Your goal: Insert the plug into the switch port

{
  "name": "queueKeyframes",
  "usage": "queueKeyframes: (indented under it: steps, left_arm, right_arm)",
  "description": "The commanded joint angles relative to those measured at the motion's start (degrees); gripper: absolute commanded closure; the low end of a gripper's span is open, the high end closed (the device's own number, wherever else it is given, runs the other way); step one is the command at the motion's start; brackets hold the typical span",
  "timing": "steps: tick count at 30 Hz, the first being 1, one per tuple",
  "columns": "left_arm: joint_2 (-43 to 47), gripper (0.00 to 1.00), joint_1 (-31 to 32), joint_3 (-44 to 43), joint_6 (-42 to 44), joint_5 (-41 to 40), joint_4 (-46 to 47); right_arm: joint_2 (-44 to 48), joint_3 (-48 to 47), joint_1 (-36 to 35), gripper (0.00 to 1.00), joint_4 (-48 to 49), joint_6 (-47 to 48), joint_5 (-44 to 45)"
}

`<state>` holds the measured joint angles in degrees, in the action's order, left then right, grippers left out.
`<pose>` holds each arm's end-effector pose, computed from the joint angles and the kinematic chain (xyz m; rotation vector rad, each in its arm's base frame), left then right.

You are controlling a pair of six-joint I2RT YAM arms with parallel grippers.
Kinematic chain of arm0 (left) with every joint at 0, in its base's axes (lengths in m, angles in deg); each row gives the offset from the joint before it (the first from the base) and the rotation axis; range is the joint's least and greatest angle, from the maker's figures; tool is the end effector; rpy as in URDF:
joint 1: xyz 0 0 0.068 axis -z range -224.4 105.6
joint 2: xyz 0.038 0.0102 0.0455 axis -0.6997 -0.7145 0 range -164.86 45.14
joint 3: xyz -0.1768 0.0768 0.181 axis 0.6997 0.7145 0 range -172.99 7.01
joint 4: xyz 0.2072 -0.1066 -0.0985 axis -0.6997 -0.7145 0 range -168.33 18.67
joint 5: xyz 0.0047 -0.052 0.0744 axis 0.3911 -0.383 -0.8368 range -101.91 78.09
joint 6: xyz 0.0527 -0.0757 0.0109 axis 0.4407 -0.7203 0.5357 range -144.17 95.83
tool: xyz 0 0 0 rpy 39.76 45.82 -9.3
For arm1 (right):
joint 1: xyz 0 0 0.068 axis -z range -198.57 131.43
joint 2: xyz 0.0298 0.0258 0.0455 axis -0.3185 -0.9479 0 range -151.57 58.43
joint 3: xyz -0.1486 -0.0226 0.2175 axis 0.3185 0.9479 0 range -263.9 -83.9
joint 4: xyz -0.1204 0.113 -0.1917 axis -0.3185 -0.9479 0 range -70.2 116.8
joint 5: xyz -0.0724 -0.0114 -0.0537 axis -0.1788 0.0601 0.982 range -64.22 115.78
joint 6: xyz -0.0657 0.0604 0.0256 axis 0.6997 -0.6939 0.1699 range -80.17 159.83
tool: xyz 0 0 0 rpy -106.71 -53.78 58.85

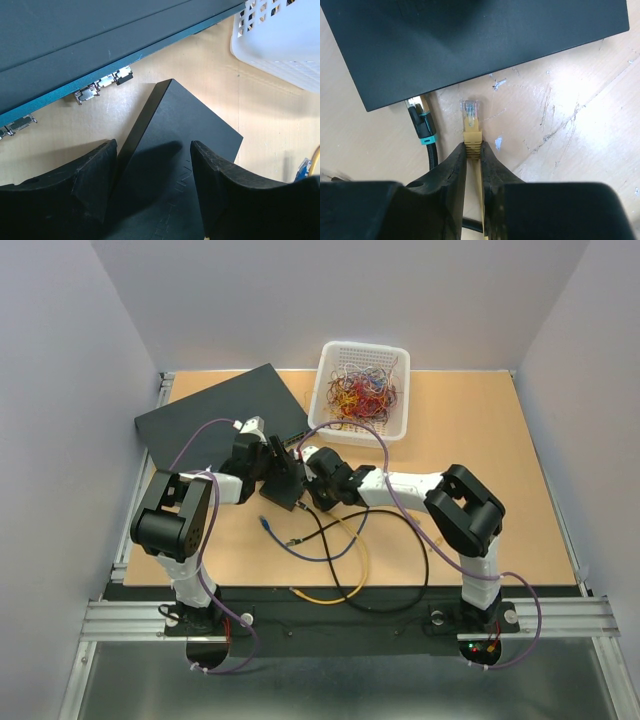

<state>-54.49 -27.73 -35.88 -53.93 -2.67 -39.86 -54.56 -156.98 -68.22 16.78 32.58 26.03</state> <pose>0.3639 -0.1229 0.1340 -0.1306 2.0677 -0.6703 0.2855 0.3356 0.1226 -0.8990 2.3232 0.4280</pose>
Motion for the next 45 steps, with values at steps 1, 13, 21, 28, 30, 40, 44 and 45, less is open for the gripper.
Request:
queueKeyframes:
  steps: [1, 13, 21, 28, 30, 40, 44, 45]
  left_arm:
    - [0.23, 0.3, 0.65, -0.17, 0.93, 1.04, -0.88]
    - [0.14, 0.3, 0.65, 0.62, 1.11, 1.14, -0.17]
    - [0.41, 0.3, 0.74, 1.15, 0.84, 1.49, -0.17]
    - [1.2, 0.3, 0.65, 1.59, 0.93, 1.58, -0.17]
    - [1.11, 0.3, 0.65, 1.5, 1.02, 1.66, -0.26]
    - [1.64, 0.3, 0.74, 1.76, 0.75, 1.66, -0.26]
    - [2.69, 0.3, 0.74, 2.29, 0.93, 1.66, -0.52]
    - [2.78, 0.3, 0.74, 2.38, 0.93, 1.49, -0.61]
  right_arm:
    - [1.81, 0.66, -0.63, 0.99, -1.93, -0.93, 1.33]
    - [0.32, -5.05, -0.89, 0.99, -3.77, -0.93, -2.8]
    - [-3.55, -9.53, -1.94, 1.0, -5.01, -1.54, -4.03]
    - [-2.15, -7.0, -1.94, 0.99, -5.62, -2.25, -0.6]
    - [0.03, -5.15, -1.94, 0.99, -5.62, -2.51, 1.41]
    - [1.37, -4.17, -1.94, 1.0, -6.33, -3.04, 3.09]
    - [-0.82, -6.98, -1.94, 1.0, -7.99, -3.04, 3.35]
    - [-1.26, -7.51, -1.94, 1.0, -8.43, -3.12, 3.61]
